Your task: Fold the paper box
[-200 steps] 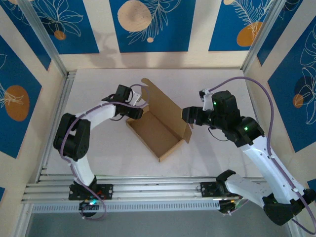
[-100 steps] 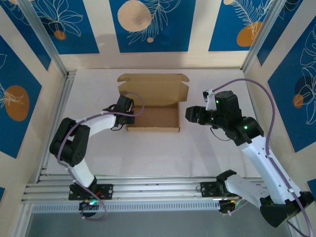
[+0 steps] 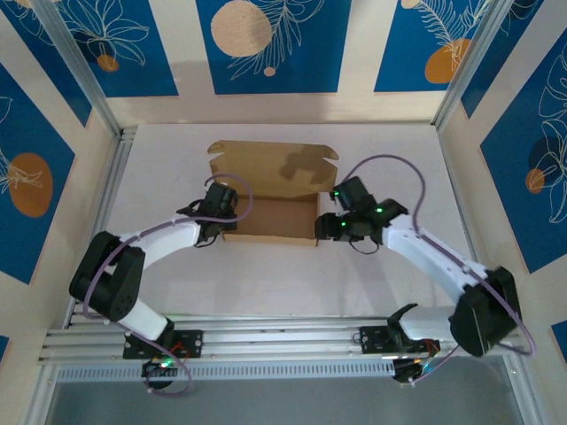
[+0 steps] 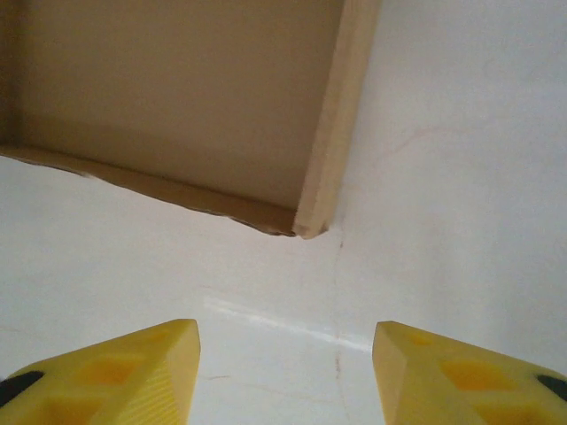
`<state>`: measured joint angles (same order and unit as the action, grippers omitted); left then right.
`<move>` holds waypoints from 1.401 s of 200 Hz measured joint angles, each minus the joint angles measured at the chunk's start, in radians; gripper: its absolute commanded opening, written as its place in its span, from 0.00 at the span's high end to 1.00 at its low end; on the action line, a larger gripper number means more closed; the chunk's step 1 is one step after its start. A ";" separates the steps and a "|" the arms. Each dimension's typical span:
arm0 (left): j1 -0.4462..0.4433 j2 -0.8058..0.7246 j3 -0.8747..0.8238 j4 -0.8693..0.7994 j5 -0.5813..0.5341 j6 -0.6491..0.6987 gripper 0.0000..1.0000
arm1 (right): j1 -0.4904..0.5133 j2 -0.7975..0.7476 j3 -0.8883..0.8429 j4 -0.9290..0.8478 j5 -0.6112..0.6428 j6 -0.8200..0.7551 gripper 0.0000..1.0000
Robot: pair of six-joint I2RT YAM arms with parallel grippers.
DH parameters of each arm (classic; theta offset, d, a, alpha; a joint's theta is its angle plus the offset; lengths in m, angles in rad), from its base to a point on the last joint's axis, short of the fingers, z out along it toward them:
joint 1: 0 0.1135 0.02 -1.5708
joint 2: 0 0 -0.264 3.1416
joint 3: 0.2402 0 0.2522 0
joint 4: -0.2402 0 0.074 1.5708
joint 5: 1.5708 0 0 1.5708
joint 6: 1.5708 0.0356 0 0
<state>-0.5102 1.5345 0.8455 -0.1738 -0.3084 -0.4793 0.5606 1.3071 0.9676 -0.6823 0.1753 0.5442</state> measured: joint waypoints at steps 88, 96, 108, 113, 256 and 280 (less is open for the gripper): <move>-0.025 -0.153 -0.047 -0.008 -0.046 -0.002 0.35 | -0.020 0.329 0.145 0.148 0.131 0.042 0.40; -0.024 -0.178 -0.037 -0.010 -0.031 0.014 0.32 | -0.022 0.333 0.150 0.162 0.127 0.041 0.39; -0.021 -0.208 -0.004 -0.019 -0.003 0.043 0.30 | -0.027 0.331 0.150 0.181 0.115 0.044 0.36; -0.019 -0.217 0.016 -0.025 0.003 0.049 0.30 | -0.030 0.331 0.150 0.190 0.109 0.045 0.36; 0.063 -0.047 -0.027 0.062 0.029 0.039 0.46 | -0.013 0.399 0.149 0.246 0.148 0.089 0.51; 0.063 -0.037 -0.029 0.096 0.019 0.040 0.51 | -0.008 0.412 0.151 0.237 0.182 0.092 0.58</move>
<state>-0.4469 1.4975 0.8165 -0.0780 -0.2897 -0.4397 0.5522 1.7195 1.1191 -0.4454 0.3576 0.6357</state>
